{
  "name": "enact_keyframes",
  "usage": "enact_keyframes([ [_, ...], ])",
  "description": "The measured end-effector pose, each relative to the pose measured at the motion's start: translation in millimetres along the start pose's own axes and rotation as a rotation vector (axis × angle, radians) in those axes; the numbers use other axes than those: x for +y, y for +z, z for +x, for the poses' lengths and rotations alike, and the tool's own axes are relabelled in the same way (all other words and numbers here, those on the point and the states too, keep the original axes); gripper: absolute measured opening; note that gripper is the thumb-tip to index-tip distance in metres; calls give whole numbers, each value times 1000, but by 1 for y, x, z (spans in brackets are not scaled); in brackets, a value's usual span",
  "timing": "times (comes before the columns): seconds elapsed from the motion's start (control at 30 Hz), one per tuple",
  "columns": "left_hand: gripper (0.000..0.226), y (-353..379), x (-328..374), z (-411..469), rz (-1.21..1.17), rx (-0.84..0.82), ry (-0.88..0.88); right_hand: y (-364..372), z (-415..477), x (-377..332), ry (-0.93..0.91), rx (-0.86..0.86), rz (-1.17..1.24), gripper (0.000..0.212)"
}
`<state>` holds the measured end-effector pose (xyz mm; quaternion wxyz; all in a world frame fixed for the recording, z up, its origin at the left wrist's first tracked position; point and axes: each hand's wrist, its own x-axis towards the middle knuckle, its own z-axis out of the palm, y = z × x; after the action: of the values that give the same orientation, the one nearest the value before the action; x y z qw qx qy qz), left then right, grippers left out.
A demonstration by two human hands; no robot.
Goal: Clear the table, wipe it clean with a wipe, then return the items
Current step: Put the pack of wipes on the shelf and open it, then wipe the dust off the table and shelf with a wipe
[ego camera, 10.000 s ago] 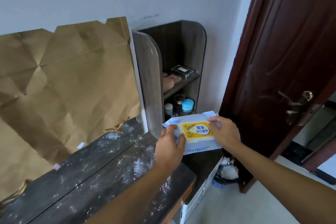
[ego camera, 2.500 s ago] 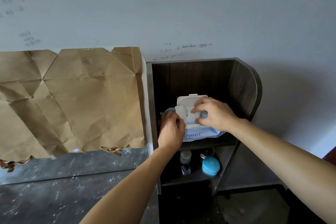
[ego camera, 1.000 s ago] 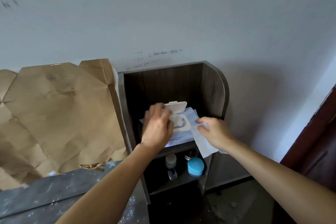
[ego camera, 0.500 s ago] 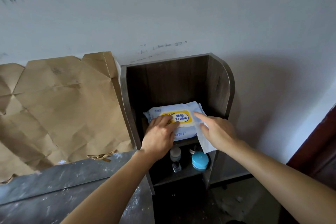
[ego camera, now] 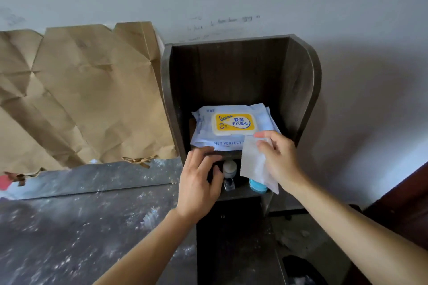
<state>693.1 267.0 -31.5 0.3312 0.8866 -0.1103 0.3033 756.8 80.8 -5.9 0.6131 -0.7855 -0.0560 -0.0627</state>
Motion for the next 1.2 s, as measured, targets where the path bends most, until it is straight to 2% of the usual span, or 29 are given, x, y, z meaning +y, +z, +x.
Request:
enact_keyframes([
  [0.07,21,-9,5,-24,-171,-6,-221,11,-11,-9,84,-100,109,23],
  [0.17,22,-28,-3,-43,-580,-125,-714,41,-31,-21,204,-280,209,24],
  [0.23,24,-47,-17,-55,-695,-144,-858,65,-44,-25,230,-367,224,24],
  [0.4,22,-121,-59,-93,-711,49,-956,132,-73,-34,349,-538,251,32],
  [0.57,19,-205,-95,-151,-718,243,-1055,223,-126,-48,438,-811,65,9],
  [0.67,19,-254,-110,-183,-584,343,-1089,279,-158,-62,496,-827,166,9],
  [0.77,26,-299,-122,-210,-617,373,-1118,329,-185,-76,499,-805,242,11],
  [0.93,25,-349,-153,-236,-711,373,-1108,394,-214,-81,301,-727,51,21],
  [1.07,21,-365,-184,-239,-841,461,-1181,435,-221,-78,78,-771,-125,28],
  [1.13,27,-367,-201,-240,-817,527,-1246,454,-221,-78,15,-789,-142,32],
  [1.2,31,-371,-223,-241,-730,584,-1299,472,-219,-81,-12,-880,-76,31],
])
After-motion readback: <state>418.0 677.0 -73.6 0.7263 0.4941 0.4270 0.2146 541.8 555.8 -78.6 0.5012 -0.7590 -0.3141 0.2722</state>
